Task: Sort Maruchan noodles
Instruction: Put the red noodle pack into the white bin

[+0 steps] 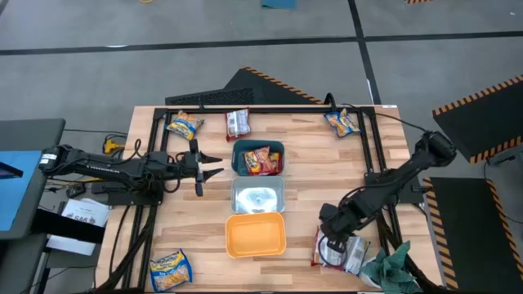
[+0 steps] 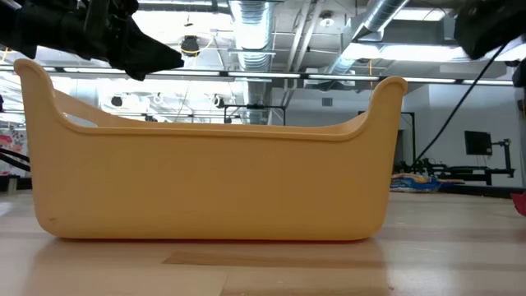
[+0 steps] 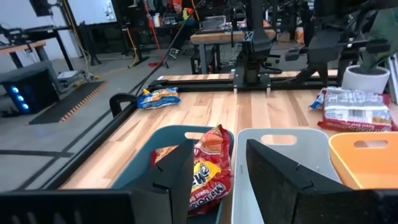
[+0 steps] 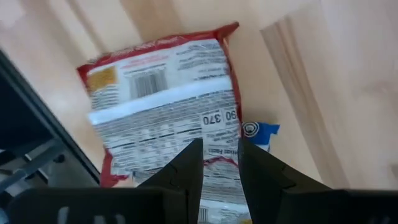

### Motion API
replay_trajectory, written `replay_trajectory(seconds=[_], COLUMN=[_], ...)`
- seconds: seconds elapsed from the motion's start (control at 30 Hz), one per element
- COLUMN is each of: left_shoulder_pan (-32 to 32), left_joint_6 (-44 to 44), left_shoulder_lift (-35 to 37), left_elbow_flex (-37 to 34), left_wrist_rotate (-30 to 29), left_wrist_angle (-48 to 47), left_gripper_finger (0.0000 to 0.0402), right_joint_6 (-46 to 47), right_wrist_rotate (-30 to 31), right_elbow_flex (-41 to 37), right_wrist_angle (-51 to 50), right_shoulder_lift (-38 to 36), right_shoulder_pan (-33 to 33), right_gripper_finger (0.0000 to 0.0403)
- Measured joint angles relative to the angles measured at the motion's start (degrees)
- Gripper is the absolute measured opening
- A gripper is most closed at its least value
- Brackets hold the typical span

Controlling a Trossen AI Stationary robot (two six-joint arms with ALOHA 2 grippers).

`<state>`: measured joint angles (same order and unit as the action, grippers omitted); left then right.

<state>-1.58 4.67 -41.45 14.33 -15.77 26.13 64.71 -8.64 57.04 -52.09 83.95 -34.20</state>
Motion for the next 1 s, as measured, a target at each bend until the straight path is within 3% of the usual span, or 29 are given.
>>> replay_trajectory(seconds=[0.43,0.77,1.0], left_shoulder_pan=[0.00,0.00,0.00], left_joint_6=[-0.88,-0.92,-0.77], left_shoulder_lift=[-0.02,-0.02,-0.02], left_elbow_flex=[0.00,0.00,0.00], left_wrist_rotate=[-0.05,-0.04,-0.04], left_wrist_angle=[-3.01,-4.02,-3.98], left_gripper_finger=[0.0137,0.0137,0.0137], right_joint_6=[6.54,13.29,16.77], right_wrist_rotate=[-2.68,-0.80,-0.76], right_elbow_flex=[0.04,0.00,0.00], right_wrist_angle=[0.47,5.18,2.47], right_shoulder_lift=[1.40,1.68,1.68], right_shoulder_pan=[1.10,-2.29,-2.61], right_gripper_finger=[0.0133,0.0219,0.0264])
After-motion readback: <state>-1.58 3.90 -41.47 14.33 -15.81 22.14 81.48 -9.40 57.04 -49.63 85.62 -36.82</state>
